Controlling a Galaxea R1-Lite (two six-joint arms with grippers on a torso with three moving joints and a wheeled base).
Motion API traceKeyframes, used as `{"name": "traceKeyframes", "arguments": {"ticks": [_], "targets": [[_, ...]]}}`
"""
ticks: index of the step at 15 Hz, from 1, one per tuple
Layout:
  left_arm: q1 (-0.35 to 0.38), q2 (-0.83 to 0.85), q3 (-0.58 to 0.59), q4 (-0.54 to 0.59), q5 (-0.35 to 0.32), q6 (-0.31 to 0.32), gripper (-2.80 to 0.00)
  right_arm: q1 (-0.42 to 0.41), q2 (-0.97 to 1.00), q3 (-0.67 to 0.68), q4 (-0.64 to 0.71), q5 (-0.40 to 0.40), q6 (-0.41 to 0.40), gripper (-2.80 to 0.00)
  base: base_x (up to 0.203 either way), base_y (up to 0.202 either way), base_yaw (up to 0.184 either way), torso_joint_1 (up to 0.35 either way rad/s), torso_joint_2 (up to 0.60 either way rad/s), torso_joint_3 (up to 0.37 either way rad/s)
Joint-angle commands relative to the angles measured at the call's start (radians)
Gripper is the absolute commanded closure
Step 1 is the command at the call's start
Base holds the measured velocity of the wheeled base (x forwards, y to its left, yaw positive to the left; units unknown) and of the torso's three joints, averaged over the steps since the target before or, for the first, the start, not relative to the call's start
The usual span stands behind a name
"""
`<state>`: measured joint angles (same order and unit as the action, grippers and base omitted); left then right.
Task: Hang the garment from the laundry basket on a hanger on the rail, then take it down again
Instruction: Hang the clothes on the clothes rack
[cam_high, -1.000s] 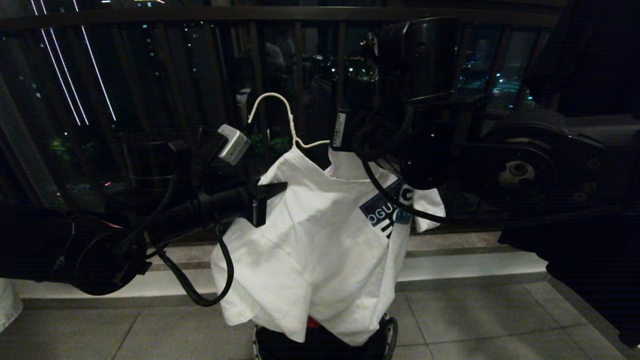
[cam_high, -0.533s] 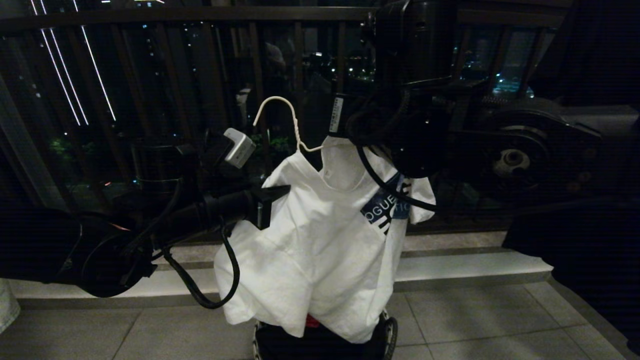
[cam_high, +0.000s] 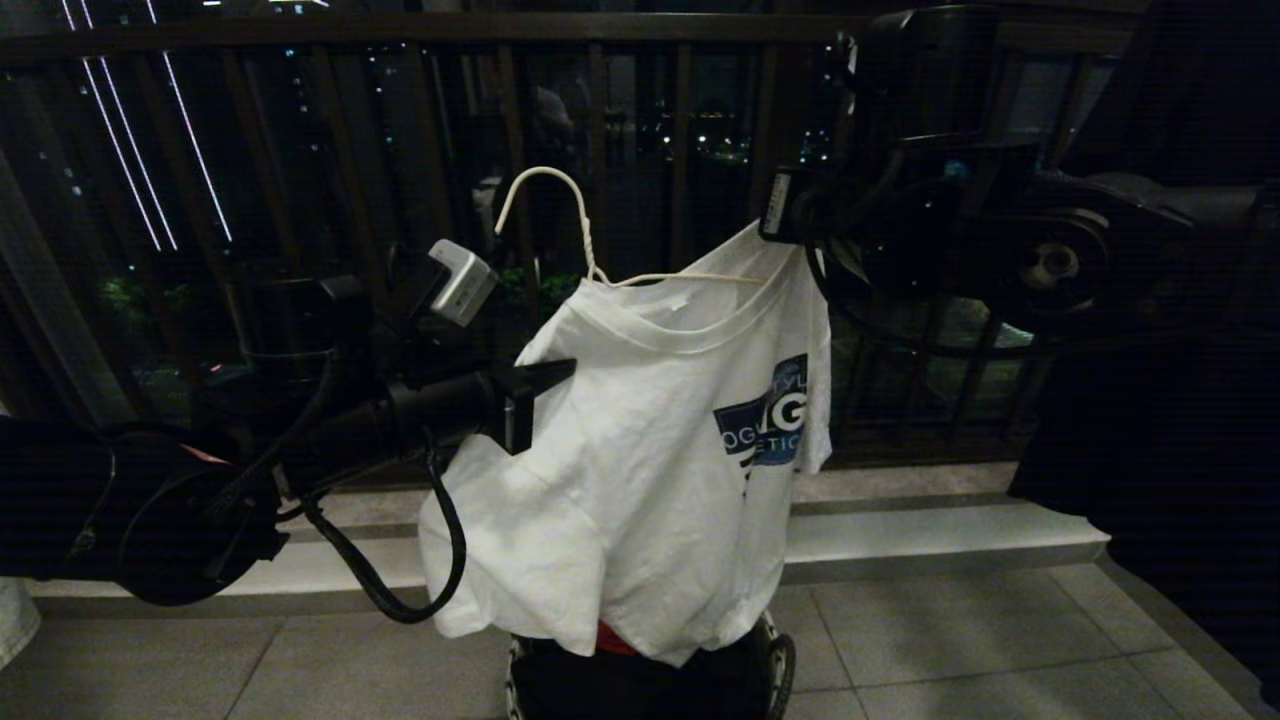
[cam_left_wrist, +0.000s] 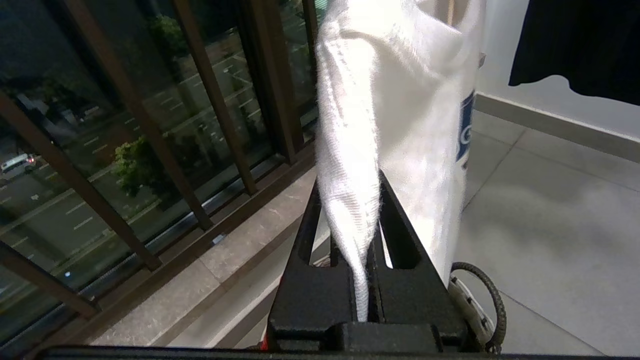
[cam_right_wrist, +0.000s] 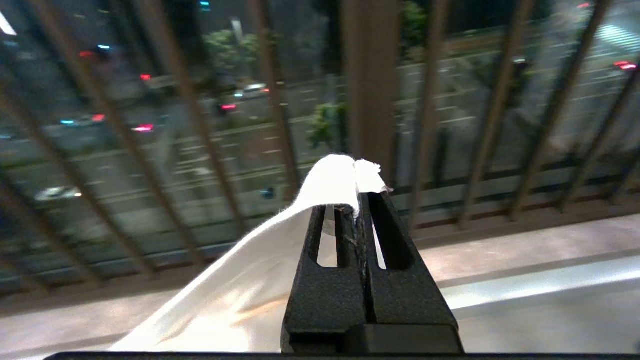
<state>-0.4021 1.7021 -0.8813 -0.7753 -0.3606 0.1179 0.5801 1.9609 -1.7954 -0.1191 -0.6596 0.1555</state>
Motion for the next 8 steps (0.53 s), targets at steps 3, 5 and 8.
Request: {"name": "traceKeyframes", "arguments": {"ticks": [3,5,8], "targets": [[0.002,0.007,-0.002,-0.004,0.039,0.032,0.0,-0.02,-0.014,0.031,0.002,-0.002,-0.014,0.0,0.0,0.0,0.0,0.0,0.0,0.0],[0.0,0.022,-0.004,-0.005,0.064,0.06,0.0,-0.005,-0.02,0.051,0.004,0.0,-0.015,0.0,0.0,0.0,0.0,0.0,0.0,0.0],[0.0,0.01,-0.002,-0.005,0.064,0.062,0.0,0.01,-0.025,0.067,0.097,0.005,-0.006,0.0,0.0,0.0,0.0,0.0,0.0,0.0]]}}
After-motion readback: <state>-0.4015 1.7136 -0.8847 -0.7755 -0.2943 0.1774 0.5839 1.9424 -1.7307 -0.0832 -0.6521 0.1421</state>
